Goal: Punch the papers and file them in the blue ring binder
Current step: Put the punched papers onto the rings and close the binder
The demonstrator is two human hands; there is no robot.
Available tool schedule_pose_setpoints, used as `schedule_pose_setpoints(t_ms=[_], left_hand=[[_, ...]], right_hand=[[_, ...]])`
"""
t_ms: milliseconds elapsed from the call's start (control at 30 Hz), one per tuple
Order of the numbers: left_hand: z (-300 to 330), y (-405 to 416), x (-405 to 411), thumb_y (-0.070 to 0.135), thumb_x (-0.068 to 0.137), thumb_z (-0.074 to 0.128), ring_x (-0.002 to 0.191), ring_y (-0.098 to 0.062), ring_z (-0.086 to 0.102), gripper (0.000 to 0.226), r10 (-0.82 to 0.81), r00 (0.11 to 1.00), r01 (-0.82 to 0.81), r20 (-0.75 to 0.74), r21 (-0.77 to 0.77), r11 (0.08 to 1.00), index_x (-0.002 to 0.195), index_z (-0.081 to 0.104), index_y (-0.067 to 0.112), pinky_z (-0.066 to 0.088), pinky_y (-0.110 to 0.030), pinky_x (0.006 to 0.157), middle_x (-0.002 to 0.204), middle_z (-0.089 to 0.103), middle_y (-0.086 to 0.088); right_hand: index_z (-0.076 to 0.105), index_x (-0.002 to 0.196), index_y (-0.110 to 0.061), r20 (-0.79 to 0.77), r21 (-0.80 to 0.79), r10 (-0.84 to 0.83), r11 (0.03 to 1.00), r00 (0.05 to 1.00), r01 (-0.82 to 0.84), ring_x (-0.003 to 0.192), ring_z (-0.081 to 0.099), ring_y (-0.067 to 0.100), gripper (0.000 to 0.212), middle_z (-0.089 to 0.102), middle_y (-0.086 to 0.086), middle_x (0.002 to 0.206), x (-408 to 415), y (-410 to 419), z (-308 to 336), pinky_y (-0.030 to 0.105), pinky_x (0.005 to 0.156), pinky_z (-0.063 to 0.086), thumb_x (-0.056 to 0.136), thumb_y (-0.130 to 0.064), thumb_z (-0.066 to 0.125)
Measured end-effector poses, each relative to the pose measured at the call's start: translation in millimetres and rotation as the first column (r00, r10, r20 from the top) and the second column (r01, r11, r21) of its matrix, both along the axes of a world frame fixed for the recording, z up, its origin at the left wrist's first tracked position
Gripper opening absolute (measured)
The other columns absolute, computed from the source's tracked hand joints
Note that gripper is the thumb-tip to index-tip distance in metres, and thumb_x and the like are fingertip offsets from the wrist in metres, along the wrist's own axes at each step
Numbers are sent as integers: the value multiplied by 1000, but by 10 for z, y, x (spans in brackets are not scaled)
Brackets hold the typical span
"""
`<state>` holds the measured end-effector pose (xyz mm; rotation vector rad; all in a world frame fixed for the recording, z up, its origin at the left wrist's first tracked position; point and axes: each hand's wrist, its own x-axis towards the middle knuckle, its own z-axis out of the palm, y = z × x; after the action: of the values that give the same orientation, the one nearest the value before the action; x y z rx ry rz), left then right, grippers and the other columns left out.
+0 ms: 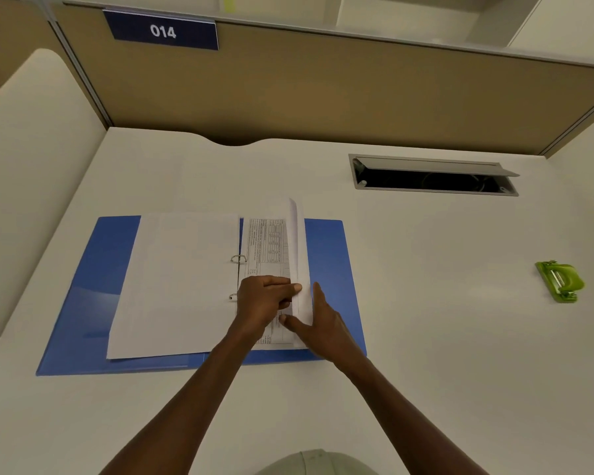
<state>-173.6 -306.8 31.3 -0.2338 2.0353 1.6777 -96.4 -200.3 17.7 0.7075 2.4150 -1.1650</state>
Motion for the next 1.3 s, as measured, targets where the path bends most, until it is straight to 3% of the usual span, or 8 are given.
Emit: schedule_pose_setpoints(t_ms=[133,300,500,633,867,967,1133,1300], left_hand=[[40,-153,-82,19,74,81,87,-20,72,22,61,998,-64,31,97,993,94,74,15,60,-33,78,99,74,-5],[165,-597,-259,17,77,78,87,-19,68,26,153,988,-153,12,70,986,102,71,13,56,-34,85,92,73,-3],[136,-1433,-504,29,79,76,81,-20,62,34,226,964,-248,-143,-162,955,110,71,16,53,-42,91,89,70,-1],[37,-1816,-650,28,80,75,104,-33,63,32,258,940,-316,-225,-278,907,108,72,14,49,-46,98,107,71,-13],[-225,-2043,-678,20,84,71,98,-36,65,27,216,914,-375,-343,-512,773,103,72,0,50,-42,88,104,71,-20],[-307,-2050,-595,13,85,68,74,-34,63,17,174,901,-402,-398,-612,681,86,71,-4,48,-32,66,81,69,-21],[-329,-1860,-506,15,81,72,105,-42,60,43,89,858,-452,-505,-663,597,118,59,-4,47,-50,91,112,65,-26],[-134,-1279,-370,19,85,69,87,-25,65,27,57,821,-378,-568,-467,799,107,67,3,48,-31,76,102,70,-15]], right_hand=[[9,151,-22,-24,-84,-101,992,995,99,128,50,28,115,41,-1,147,-17,61,42,47,102,47,62,-85,48],[29,141,-31,-117,-231,-182,961,976,151,125,50,20,71,48,-9,142,-19,161,69,31,88,47,84,-67,50],[31,141,-29,-114,-219,-188,962,975,160,124,52,19,64,51,-8,140,-27,164,44,31,90,47,88,-56,54],[28,141,-26,-116,-188,-157,973,981,133,125,51,19,65,48,-6,142,-33,125,53,27,86,44,89,-52,55],[26,142,-24,-130,-157,-120,983,984,99,128,49,22,64,46,-5,144,-42,118,90,32,93,46,90,-47,56],[24,142,-25,-140,-147,-99,986,985,78,128,49,22,65,45,-4,145,-34,113,105,36,96,47,90,-46,58],[13,147,-25,-175,-129,-46,991,984,24,127,48,19,86,42,-6,146,-10,77,113,39,101,45,84,-50,64],[-4,148,-35,-145,-58,28,998,989,-37,128,47,20,127,38,-6,148,-14,43,13,52,100,47,50,-88,58]])
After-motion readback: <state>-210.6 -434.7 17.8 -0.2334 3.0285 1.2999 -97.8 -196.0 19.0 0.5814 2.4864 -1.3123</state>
